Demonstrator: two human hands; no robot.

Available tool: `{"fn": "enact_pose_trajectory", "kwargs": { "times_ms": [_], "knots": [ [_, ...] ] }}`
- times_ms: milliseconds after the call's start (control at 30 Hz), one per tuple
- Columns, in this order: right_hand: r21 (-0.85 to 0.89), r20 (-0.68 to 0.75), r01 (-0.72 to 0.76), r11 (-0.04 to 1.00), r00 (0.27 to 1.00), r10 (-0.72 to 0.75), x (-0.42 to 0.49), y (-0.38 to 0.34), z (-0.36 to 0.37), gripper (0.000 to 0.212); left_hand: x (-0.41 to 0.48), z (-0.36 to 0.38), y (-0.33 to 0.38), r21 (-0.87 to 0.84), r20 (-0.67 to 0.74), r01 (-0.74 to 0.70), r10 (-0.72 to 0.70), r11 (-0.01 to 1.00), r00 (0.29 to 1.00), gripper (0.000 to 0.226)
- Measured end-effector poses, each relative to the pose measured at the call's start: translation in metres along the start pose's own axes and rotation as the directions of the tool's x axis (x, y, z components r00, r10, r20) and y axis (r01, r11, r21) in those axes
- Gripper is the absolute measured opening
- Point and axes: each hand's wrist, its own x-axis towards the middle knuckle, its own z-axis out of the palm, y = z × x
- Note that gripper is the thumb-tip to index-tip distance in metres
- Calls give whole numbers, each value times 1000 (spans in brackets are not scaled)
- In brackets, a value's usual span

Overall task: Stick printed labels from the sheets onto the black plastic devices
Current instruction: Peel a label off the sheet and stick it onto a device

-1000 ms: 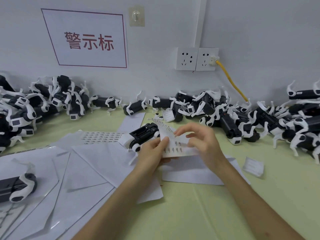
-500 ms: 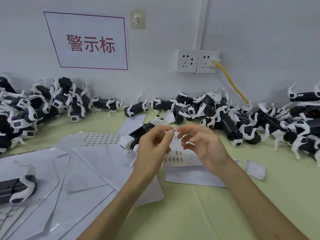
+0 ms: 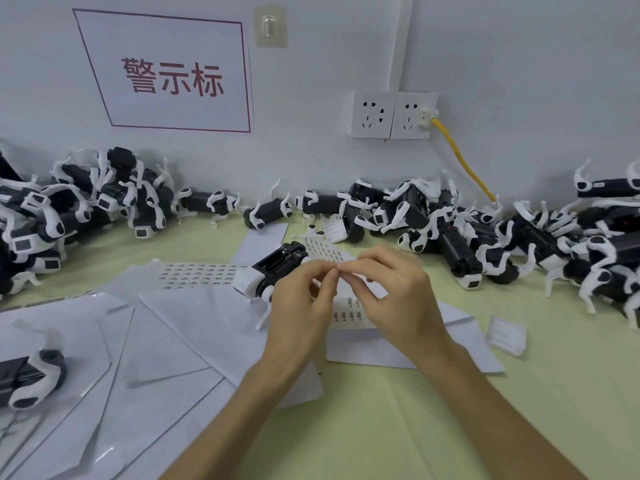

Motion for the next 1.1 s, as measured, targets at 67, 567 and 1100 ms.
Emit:
{"fn": "enact_pose_trajectory", "kwargs": {
  "times_ms": [67,567,1100],
  "knots": [
    [-39,-10,8,999,1000,-8,-1,3,-2,4,-1,1,1,-17,25,23,-23,1000,999,23],
    [-143,147,-30,989,988,51,1,7,-9,16,3,-9,9,-28,-107,1,-4,1000,994,27],
    [661,721,-720,-211,532,444,17,-15,-15,23,23,-41,-11,43,-335,162,-139,986,932,52]
  ]
}}
